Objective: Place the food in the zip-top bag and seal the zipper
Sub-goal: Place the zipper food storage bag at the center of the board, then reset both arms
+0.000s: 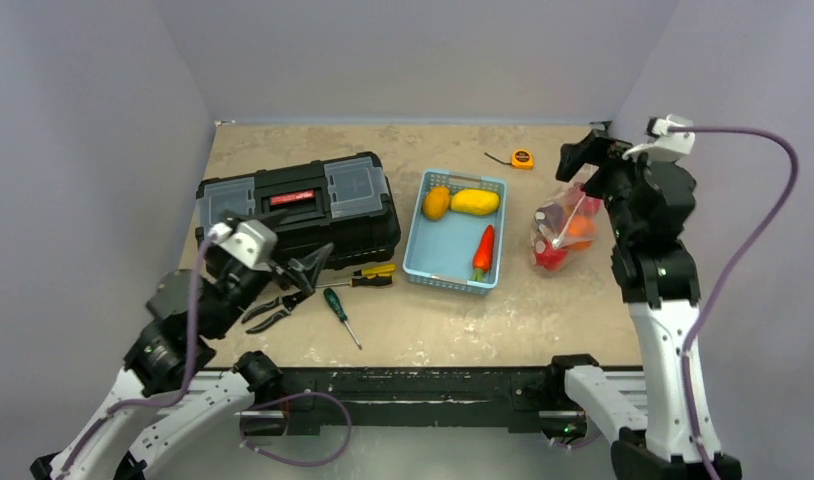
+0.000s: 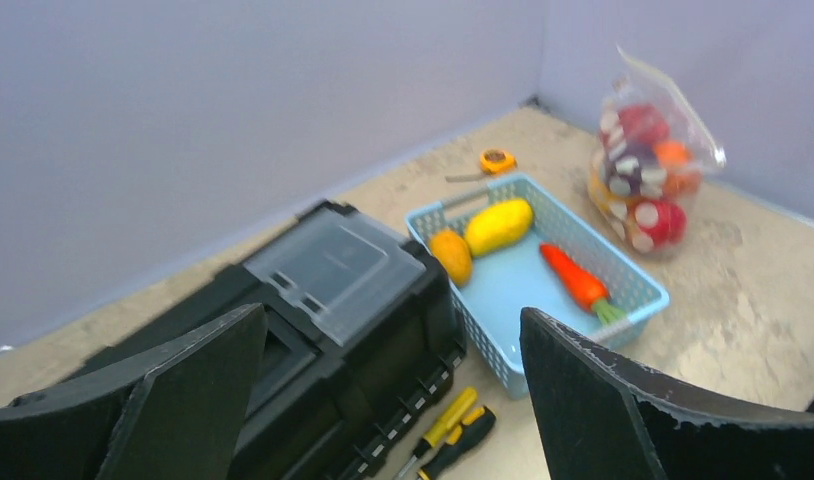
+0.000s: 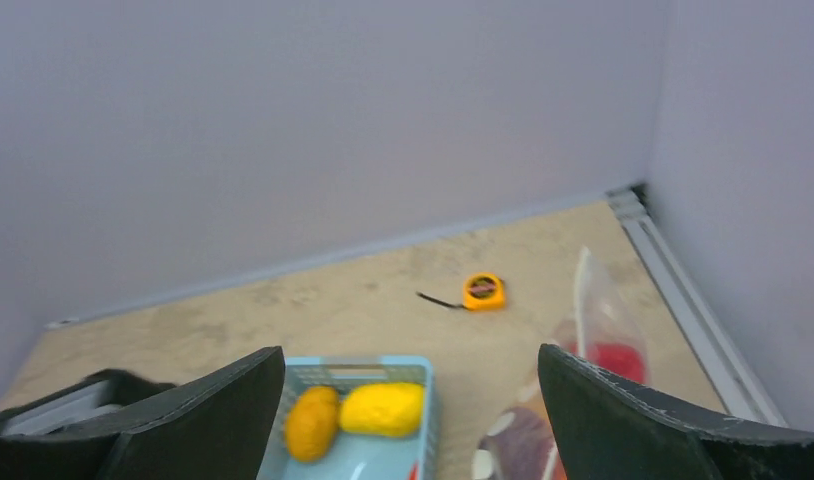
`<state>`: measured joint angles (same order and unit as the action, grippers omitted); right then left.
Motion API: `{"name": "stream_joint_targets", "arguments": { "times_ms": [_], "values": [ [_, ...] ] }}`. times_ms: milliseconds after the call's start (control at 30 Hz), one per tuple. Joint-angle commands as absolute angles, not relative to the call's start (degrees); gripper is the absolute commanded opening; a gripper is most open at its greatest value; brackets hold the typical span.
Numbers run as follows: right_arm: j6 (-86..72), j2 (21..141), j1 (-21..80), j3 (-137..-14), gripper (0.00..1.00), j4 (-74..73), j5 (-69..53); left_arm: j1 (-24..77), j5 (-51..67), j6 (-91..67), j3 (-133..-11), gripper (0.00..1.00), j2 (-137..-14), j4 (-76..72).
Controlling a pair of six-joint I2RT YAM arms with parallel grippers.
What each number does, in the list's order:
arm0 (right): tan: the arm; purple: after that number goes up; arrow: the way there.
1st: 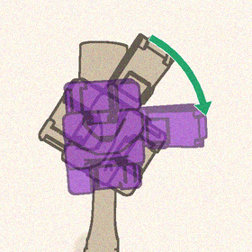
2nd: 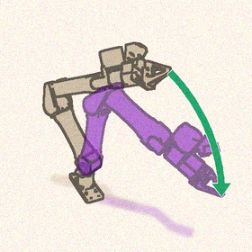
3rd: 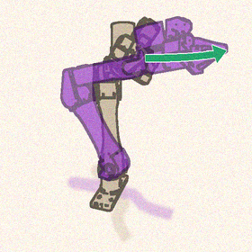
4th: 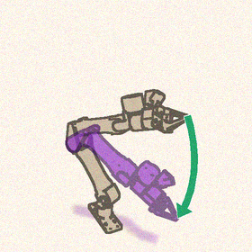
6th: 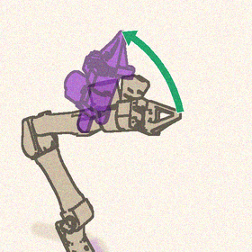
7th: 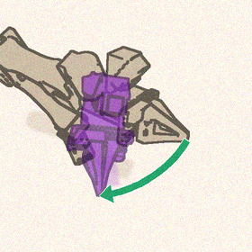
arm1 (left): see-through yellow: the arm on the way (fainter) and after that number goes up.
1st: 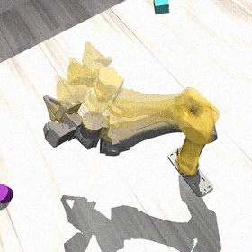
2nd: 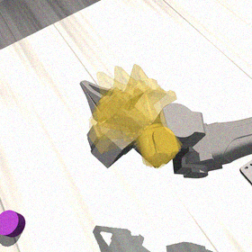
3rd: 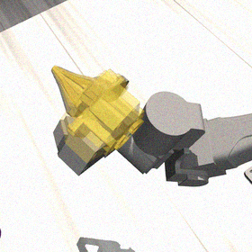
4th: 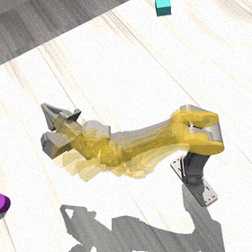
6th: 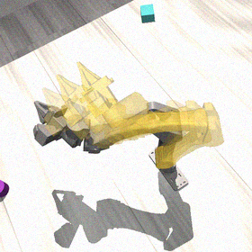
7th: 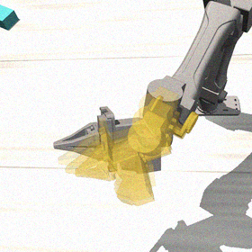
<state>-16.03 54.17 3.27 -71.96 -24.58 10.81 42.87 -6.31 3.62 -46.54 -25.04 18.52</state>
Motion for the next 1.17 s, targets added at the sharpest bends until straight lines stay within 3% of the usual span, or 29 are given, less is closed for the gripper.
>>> {"name": "stream_joint_targets", "arguments": {
  "times_ms": [0, 200, 400, 933, 1133],
  "values": [
    [-16.9, 45.1, 3.4, -73.9, 0.99, -23.1, -4.7, 42.9, -15.0, 4.1, -60.3, 0.98, -25.4, 28.4],
    [-14.9, 32.3, 3.4, -71.3, 0.99, -19.8, 6.1, 42.9, -21.7, 7.6, -67.4, 1.00, -21.2, 34.2],
    [-13.3, 27.9, 3.4, -74.7, 0.99, -21.5, 19.2, 42.9, -24.2, 8.3, -71.0, 1.00, -17.6, 35.3],
    [-14.6, 27.6, 3.4, -76.4, 0.99, -25.5, 26.7, 42.9, -28.9, 6.9, -75.1, 1.00, -14.6, 40.7],
    [-14.0, 28.5, 3.4, -76.2, 0.99, -26.3, 19.6, 42.9, -29.2, 5.4, -74.6, 1.00, -13.4, 41.4]
  ]
}}
